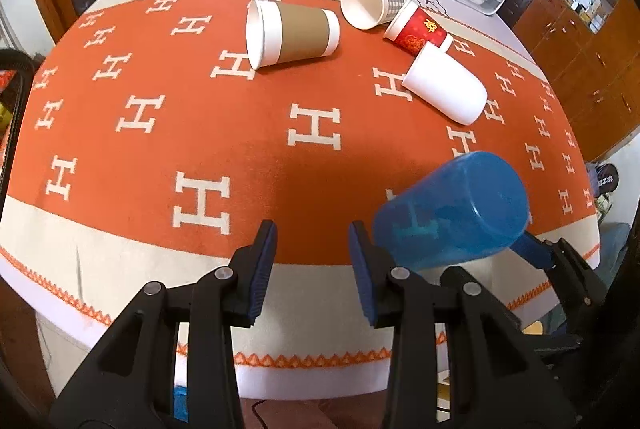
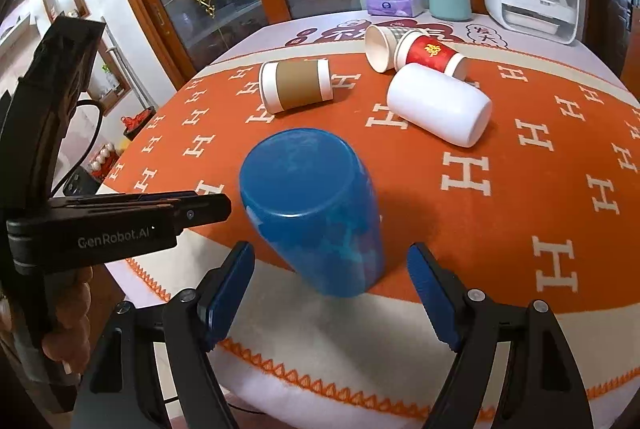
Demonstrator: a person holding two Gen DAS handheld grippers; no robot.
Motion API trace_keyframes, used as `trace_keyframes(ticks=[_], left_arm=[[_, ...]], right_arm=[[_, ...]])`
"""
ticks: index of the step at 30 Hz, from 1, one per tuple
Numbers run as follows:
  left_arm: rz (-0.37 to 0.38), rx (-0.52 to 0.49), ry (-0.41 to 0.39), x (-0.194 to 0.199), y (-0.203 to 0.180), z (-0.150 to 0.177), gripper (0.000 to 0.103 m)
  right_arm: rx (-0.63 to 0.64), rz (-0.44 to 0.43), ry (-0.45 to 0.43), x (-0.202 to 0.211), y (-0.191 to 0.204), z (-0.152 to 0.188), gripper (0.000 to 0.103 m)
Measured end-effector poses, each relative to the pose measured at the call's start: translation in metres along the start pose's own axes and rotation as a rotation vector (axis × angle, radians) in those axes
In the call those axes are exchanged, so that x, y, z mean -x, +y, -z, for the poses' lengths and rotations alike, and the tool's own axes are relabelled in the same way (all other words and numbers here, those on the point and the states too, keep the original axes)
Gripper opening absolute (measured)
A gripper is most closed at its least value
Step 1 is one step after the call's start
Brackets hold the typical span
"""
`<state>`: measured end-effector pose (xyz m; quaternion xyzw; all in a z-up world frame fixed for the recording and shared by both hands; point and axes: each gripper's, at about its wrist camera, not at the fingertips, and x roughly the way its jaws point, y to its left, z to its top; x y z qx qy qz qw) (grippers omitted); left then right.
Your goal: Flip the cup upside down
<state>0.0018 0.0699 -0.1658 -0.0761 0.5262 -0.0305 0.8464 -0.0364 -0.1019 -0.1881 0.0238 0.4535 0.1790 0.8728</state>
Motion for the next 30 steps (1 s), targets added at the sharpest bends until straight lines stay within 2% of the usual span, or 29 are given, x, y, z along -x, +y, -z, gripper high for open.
trace_keyframes(ticks=[4, 6, 8, 10, 13, 15, 17, 19, 21, 24, 30], left_arm=[[-0.012, -0.022, -0.001, 0.012, -0.005, 0.0, 0.034], [-0.021, -0.033, -0.003, 0.02, -0.008, 0.0, 0.039], [-0.031, -0.046, -0.021, 0.032, -0.012, -0.001, 0.047], [-0.035, -0.059, -0.052, 0.045, -0.015, -0.003, 0.05], [-0.06, -0.077, -0.105, 0.068, -0.021, -0.007, 0.054], [-0.065, -0.083, -0.154, 0.088, -0.025, -0.011, 0.06], [-0.077, -0.085, -0.19, 0.104, -0.029, -0.014, 0.072], [-0.078, -0.07, -0.21, 0.12, -0.03, -0.019, 0.077], [-0.054, -0.046, -0.217, 0.135, -0.033, -0.024, 0.078], [-0.082, -0.056, -0.235, 0.152, -0.041, -0.028, 0.079], [-0.099, -0.058, -0.263, 0.17, -0.053, -0.026, 0.08]], right_arm=[[-0.026, -0.002, -0.01, 0.019, -0.001, -0.003, 0.08], [-0.035, -0.009, -0.021, 0.031, -0.001, -0.006, 0.08], [-0.041, -0.018, -0.037, 0.046, 0.0, -0.01, 0.08], [-0.048, -0.018, -0.062, 0.065, 0.001, -0.016, 0.08], [-0.059, 0.026, -0.088, 0.089, 0.002, -0.029, 0.081], [-0.06, 0.089, -0.108, 0.107, 0.004, -0.038, 0.081], [-0.067, 0.122, -0.122, 0.122, 0.004, -0.048, 0.083], [-0.095, 0.125, -0.124, 0.138, 0.002, -0.059, 0.084], [-0.134, 0.091, -0.116, 0.152, 0.001, -0.068, 0.084], [-0.184, 0.048, -0.111, 0.169, 0.002, -0.077, 0.086], [-0.139, 0.128, -0.142, 0.19, 0.018, -0.083, 0.088]])
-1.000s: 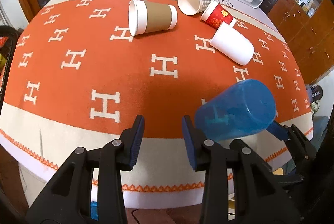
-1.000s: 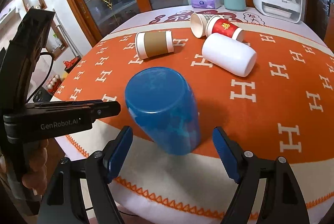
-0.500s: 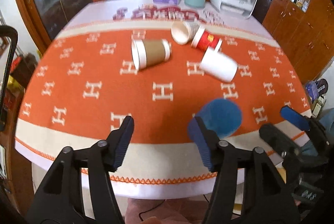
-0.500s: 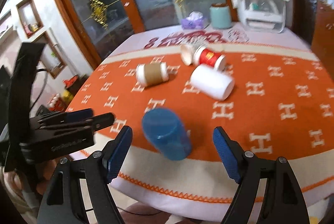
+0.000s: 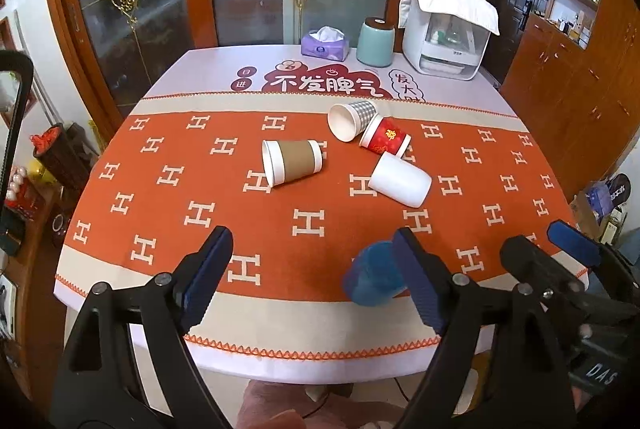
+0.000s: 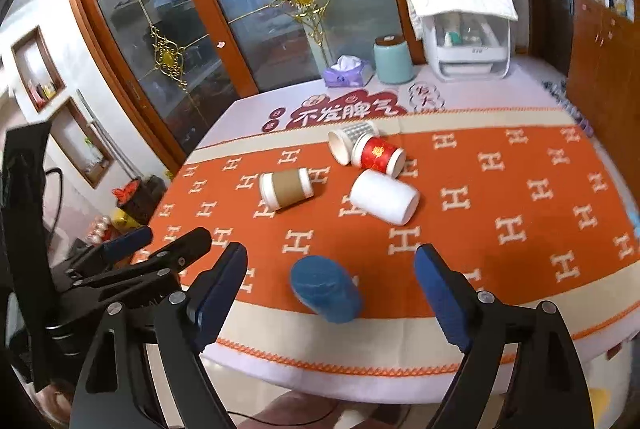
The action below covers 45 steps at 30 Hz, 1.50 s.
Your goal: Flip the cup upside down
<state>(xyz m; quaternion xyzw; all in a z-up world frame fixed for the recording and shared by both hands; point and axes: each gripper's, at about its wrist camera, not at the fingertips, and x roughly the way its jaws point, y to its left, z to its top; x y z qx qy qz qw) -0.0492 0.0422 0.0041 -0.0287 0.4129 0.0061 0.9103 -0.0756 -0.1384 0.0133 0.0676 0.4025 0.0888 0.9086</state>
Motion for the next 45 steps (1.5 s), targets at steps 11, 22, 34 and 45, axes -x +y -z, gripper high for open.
trace_keyframes(ticks=[11, 22, 34, 45], left_arm=[[-0.037, -0.016, 0.018, -0.008, -0.012, 0.008, 0.08], [-0.053, -0.012, 0.047, -0.021, -0.014, 0.01, 0.08], [-0.063, -0.016, 0.065, -0.027, -0.015, 0.011, 0.08], [-0.064, -0.016, 0.071, -0.028, -0.013, 0.013, 0.08]], right_arm=[[-0.004, 0.08, 0.006, -0.004, -0.003, 0.007, 0.088], [-0.013, 0.1, 0.029, -0.018, -0.009, 0.009, 0.088], [-0.014, 0.106, 0.044, -0.025, -0.011, 0.01, 0.088], [-0.017, 0.104, 0.049, -0.027, -0.012, 0.014, 0.088]])
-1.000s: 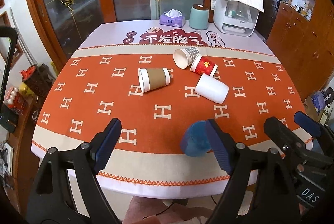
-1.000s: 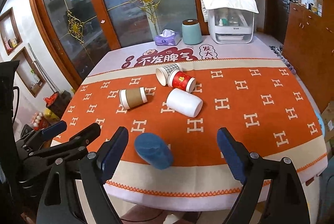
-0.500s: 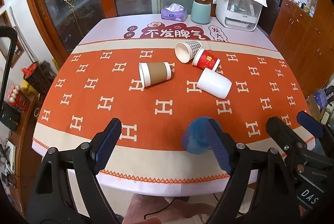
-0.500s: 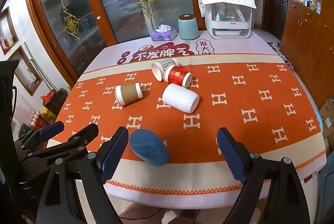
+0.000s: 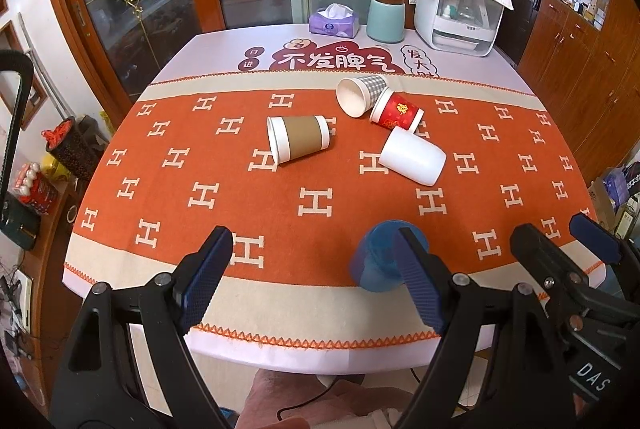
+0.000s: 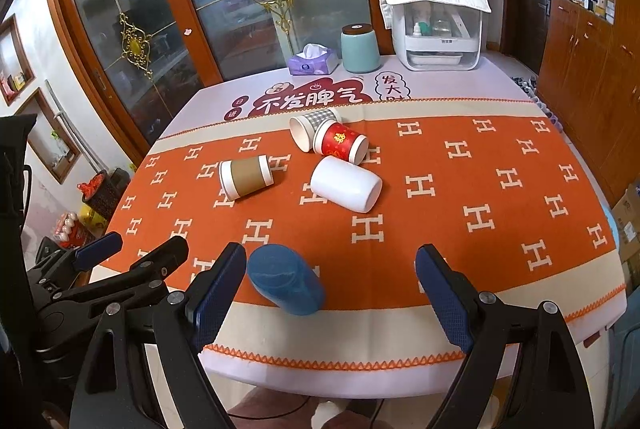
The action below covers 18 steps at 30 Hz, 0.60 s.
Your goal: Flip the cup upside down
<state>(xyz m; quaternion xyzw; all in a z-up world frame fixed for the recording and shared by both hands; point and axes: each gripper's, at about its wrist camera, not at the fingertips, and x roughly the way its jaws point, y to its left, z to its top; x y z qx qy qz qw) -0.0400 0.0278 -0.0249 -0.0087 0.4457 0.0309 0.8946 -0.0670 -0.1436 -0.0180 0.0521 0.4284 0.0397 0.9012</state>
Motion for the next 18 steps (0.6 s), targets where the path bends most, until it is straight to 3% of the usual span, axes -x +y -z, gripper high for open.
trace_keyframes(ticks=[18], left_arm=[[-0.006, 0.003, 0.009, -0.0046, 0.0072, 0.0034, 0.08]], right_arm=[[-0.001, -0.006, 0.015, -0.0078, 0.0053, 0.0048, 0.088]])
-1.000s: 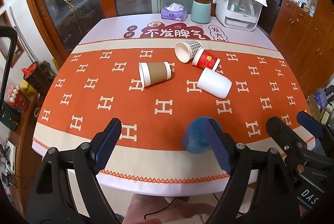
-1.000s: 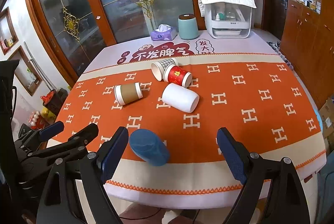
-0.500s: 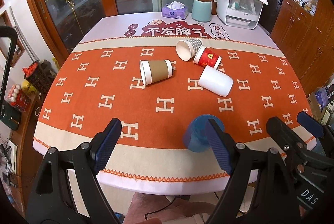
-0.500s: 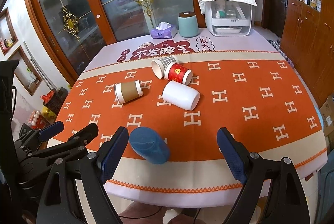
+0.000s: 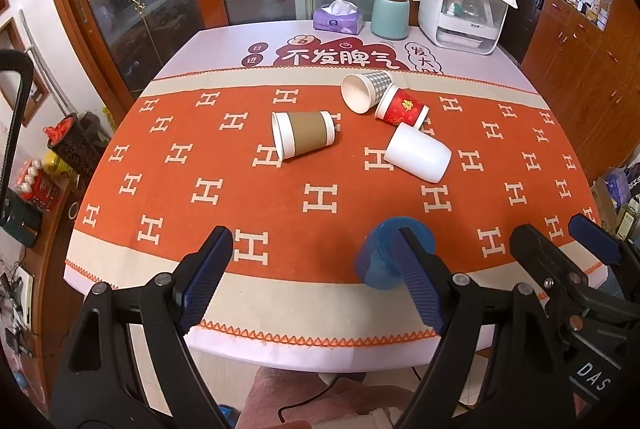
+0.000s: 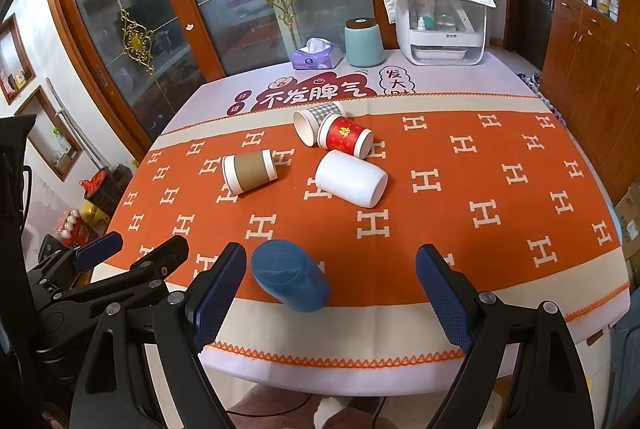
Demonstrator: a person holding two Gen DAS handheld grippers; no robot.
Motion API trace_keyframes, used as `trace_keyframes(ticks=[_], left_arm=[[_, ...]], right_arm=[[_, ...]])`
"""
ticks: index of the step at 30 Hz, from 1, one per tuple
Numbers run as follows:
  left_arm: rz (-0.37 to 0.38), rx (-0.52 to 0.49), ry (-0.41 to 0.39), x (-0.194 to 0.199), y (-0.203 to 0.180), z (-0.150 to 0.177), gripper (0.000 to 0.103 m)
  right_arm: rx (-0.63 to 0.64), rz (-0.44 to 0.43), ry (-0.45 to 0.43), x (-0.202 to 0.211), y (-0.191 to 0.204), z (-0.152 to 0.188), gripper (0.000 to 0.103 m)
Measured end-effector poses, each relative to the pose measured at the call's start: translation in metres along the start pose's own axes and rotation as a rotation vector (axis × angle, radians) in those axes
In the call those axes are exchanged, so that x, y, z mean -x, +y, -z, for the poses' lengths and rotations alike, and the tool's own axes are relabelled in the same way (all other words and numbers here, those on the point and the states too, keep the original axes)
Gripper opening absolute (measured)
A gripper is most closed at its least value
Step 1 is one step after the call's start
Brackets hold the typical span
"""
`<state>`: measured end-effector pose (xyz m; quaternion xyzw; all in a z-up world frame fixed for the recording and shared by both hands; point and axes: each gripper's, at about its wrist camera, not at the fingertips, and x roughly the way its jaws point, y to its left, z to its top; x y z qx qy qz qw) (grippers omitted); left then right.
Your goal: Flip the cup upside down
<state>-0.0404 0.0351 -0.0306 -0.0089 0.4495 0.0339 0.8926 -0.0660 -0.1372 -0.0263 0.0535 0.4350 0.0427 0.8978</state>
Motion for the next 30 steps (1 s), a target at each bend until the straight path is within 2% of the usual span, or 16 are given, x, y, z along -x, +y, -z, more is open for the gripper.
trace_keyframes(ticks=[30], left_arm=[[-0.001, 0.0, 0.005, -0.0014, 0.0023, -0.0003, 0.08]], right_arm=[[-0.001, -0.001, 0.007, -0.0037, 0.003, 0.0008, 0.088]])
